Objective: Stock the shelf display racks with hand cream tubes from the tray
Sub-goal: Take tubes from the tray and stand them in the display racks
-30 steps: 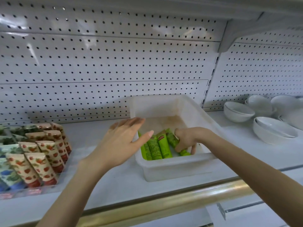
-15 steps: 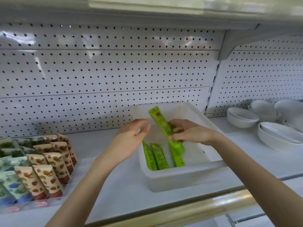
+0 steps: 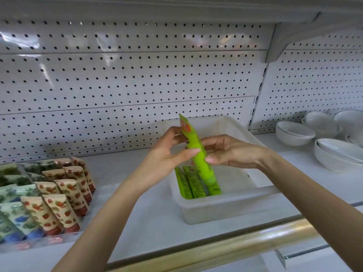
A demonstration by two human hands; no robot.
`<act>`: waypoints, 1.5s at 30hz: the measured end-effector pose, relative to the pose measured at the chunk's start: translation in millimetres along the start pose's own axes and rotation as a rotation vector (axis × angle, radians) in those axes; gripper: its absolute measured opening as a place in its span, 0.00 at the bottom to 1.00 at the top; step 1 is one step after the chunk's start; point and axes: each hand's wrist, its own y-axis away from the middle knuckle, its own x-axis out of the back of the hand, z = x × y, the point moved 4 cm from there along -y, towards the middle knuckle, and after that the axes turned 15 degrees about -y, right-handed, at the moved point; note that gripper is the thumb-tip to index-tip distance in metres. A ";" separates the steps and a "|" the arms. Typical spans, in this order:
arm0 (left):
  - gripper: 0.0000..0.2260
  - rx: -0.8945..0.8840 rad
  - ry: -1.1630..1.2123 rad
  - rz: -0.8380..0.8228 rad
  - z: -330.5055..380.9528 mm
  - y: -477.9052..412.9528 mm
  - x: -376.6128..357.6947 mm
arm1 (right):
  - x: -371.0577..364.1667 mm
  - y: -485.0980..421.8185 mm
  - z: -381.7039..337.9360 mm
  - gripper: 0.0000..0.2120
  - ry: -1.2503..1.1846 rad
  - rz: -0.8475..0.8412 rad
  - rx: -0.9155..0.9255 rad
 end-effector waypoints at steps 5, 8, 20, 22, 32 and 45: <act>0.15 -0.037 0.112 0.140 13.5 0.3 12.1 | 5.0 -2.5 -3.0 0.28 0.065 0.159 -0.014; 0.14 -0.047 0.102 0.202 11.9 0.0 22.9 | 19.0 -4.4 9.8 0.23 0.502 0.390 -0.183; 0.10 -0.020 0.205 0.309 13.6 14.7 35.6 | 29.4 -11.9 54.5 0.34 0.754 0.293 -0.687; 0.10 -0.022 0.211 0.327 14.9 18.6 41.0 | 29.2 -11.3 54.5 0.32 0.759 0.285 -0.708; 0.10 0.048 0.131 0.419 5.2 45.2 75.9 | 30.1 -3.6 20.1 0.26 0.914 0.422 -0.387; 0.05 0.037 0.009 0.543 11.0 99.5 150.0 | -17.6 -5.6 -39.4 0.02 0.251 0.587 0.316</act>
